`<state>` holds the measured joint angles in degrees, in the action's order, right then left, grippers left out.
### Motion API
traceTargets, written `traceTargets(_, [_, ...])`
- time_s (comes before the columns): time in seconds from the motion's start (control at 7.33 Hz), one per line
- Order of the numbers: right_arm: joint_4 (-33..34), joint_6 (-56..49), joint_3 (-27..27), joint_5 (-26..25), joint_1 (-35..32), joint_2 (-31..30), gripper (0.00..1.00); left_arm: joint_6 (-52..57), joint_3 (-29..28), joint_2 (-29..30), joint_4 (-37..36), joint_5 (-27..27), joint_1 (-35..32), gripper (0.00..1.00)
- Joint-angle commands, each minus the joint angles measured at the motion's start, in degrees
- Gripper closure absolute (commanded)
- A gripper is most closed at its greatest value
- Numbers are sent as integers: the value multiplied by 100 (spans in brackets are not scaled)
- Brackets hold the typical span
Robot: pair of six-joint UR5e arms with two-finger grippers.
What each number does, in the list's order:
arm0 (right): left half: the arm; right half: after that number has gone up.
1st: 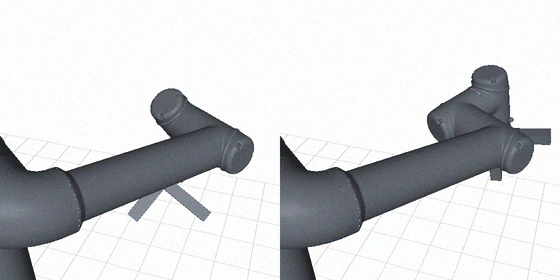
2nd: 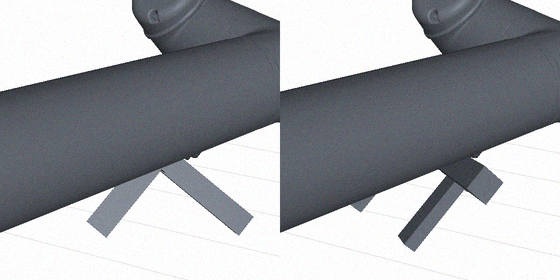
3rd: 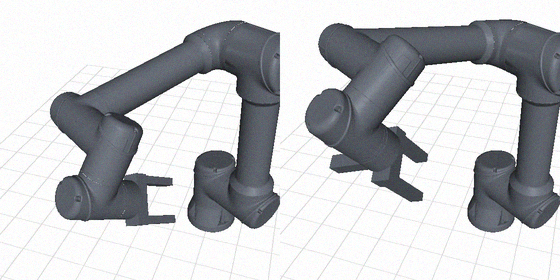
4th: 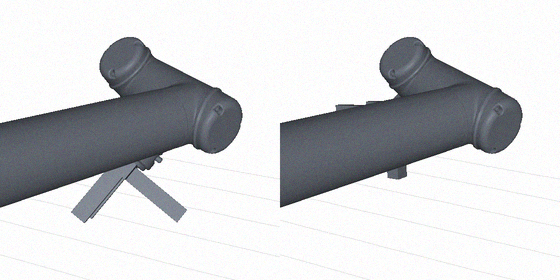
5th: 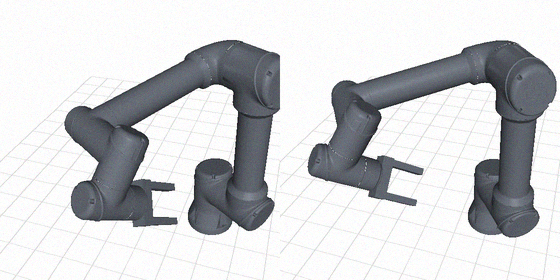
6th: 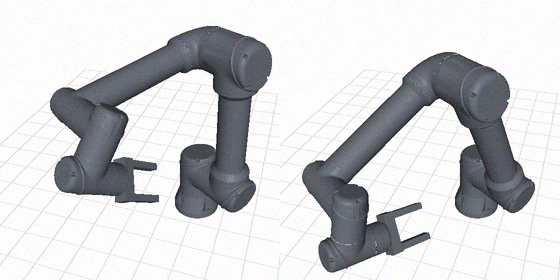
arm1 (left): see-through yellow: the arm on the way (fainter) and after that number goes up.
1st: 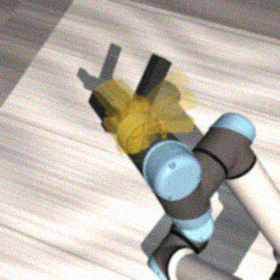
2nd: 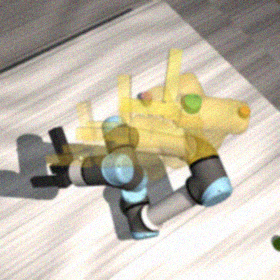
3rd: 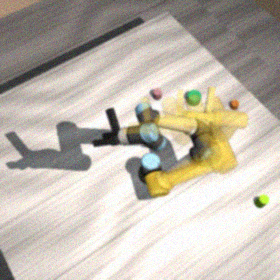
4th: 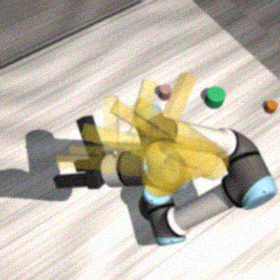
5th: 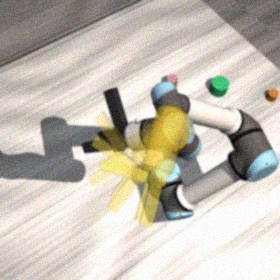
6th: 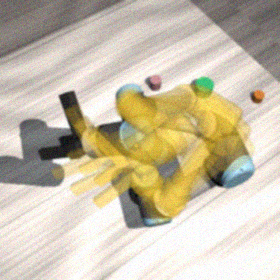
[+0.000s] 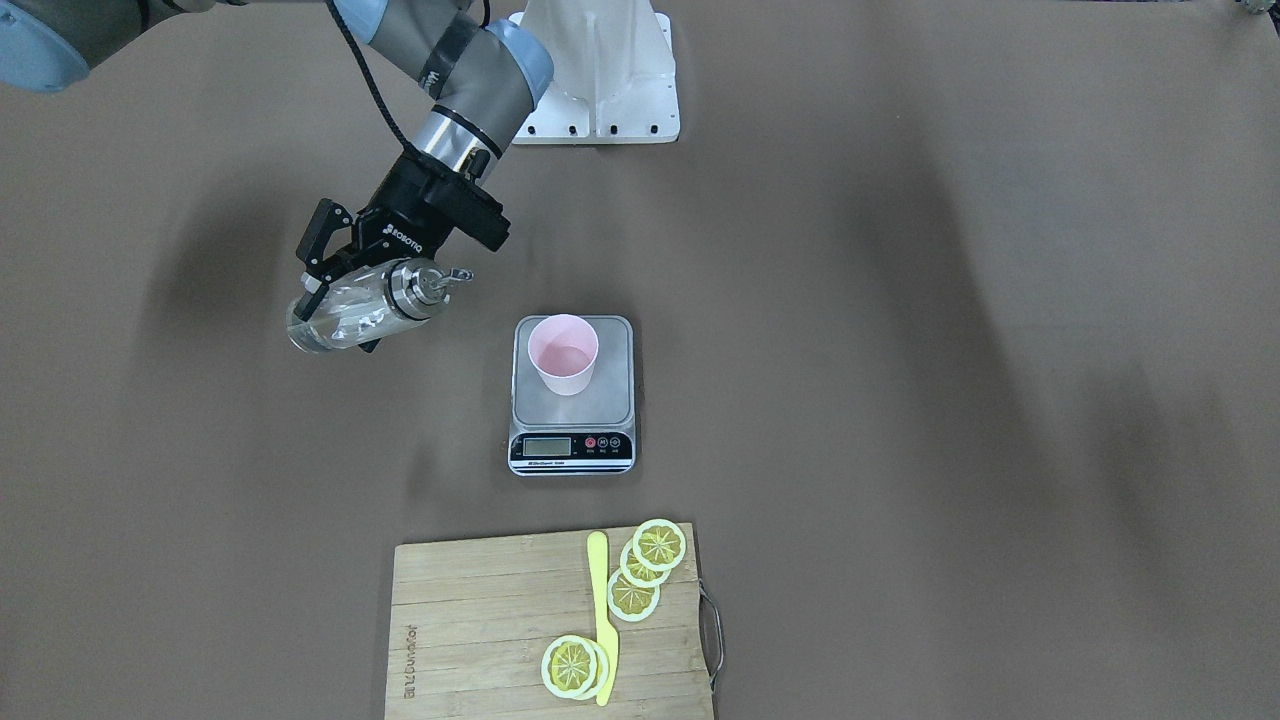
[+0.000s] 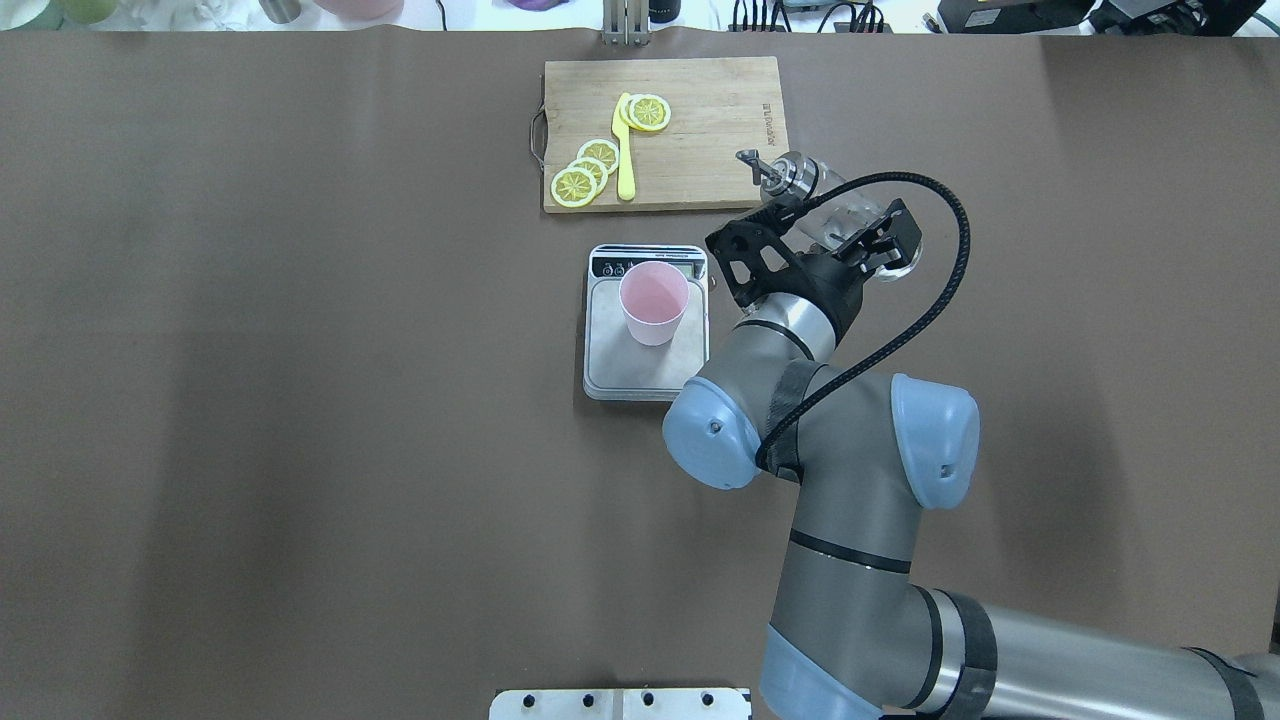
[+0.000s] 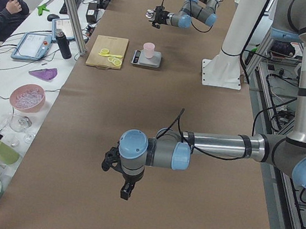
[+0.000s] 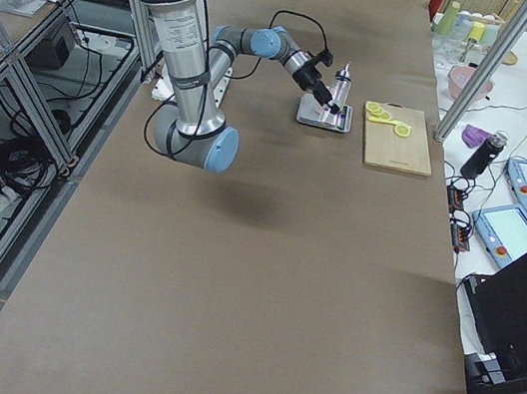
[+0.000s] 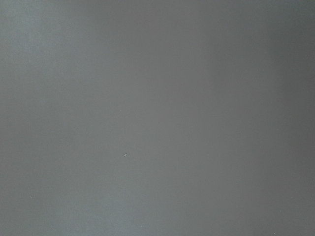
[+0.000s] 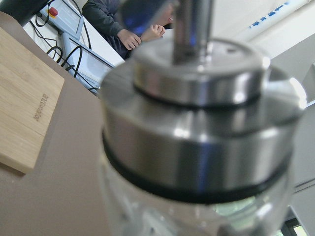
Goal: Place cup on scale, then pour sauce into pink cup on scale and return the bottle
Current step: 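Tilt the bottle upright and lift it away from the cup, then carry the bottle with the right gripper back to its spot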
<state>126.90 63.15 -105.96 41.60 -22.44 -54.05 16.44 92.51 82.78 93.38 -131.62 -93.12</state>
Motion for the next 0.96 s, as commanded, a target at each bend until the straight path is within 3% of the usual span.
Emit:
traceTargets(0.0, [-1365,-452,-458,846,-295,-332,100,0,13,10,13,-352,4,2])
traceTargets(0.14, [-1901,-540,-695,1085,-348,-621,100,8,13,1,13,-530,-4,2])
traceTargets(0.55, [-3395,-822,-724,1797,-752,-1306,100,43,-5,1,5,-540,4,2])
traceTargets(0.82, [-4773,-883,-724,2280,-937,-1913,100,52,13,10,13,-540,4,2])
